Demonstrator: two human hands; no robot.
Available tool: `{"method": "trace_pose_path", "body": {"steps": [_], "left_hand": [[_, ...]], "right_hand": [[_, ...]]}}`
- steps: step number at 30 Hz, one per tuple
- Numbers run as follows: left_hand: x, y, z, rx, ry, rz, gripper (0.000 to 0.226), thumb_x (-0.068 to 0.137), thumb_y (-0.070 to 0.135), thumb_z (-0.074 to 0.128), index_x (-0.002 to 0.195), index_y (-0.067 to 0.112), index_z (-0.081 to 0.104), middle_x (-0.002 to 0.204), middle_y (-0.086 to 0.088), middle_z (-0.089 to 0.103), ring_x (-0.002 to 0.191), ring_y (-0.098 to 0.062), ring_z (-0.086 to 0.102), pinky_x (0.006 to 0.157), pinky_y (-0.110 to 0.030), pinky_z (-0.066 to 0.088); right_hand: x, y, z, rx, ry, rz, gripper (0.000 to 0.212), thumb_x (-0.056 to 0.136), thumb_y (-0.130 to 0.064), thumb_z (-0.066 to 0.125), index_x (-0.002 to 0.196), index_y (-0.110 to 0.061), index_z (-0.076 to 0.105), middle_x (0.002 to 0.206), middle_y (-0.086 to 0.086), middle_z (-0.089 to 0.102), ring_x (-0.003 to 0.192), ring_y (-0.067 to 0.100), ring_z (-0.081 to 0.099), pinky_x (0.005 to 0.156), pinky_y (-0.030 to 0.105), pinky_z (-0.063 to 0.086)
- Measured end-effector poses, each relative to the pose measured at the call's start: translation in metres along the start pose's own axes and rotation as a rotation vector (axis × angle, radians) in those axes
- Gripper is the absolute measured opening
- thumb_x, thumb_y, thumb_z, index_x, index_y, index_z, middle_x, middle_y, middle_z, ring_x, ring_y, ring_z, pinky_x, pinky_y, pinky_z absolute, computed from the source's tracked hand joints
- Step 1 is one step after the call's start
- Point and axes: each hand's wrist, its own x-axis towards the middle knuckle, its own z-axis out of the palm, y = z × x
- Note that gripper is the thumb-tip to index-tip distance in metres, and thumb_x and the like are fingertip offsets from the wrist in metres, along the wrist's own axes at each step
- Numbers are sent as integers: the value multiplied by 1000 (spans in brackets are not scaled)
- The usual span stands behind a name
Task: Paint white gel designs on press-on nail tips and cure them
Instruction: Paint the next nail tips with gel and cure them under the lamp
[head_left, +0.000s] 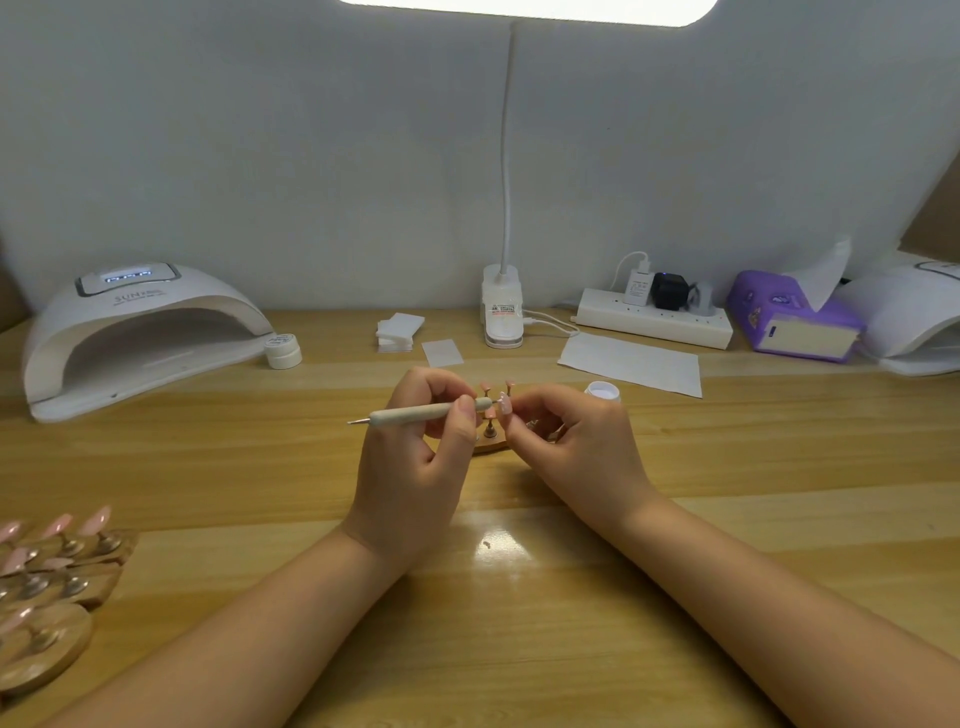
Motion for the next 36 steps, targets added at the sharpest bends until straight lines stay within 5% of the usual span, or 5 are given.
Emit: {"method": "trace_pose_path", "body": {"steps": [21,28,36], "left_hand": [[0,4,-1,0,20,14,10,91,29,48,90,23,56,80,0,65,75,-18,64,63,-32,52],[0,3,0,-12,-2,17,10,90,28,48,88,22,56,79,1,64,75,-12,64,64,-19,49],[0,0,0,-8,9,10,12,90,30,49,87,21,57,76,2,65,73,-13,64,62,-20,51]], "right_hand": [[1,0,-1,-8,-23,21,9,87,-18,69,95,-15,74,82,-7,72,67,14,65,63,41,54],[1,-1,-1,-7,-17,27,9,87,-18,70,93,-14,74,81,-7,72,66,15,65,63,43,54],[0,-2,-1,5,-10,41,7,86,-17,70,91,-14,74,78,-9,71,64,16,64,63,43,53]]}}
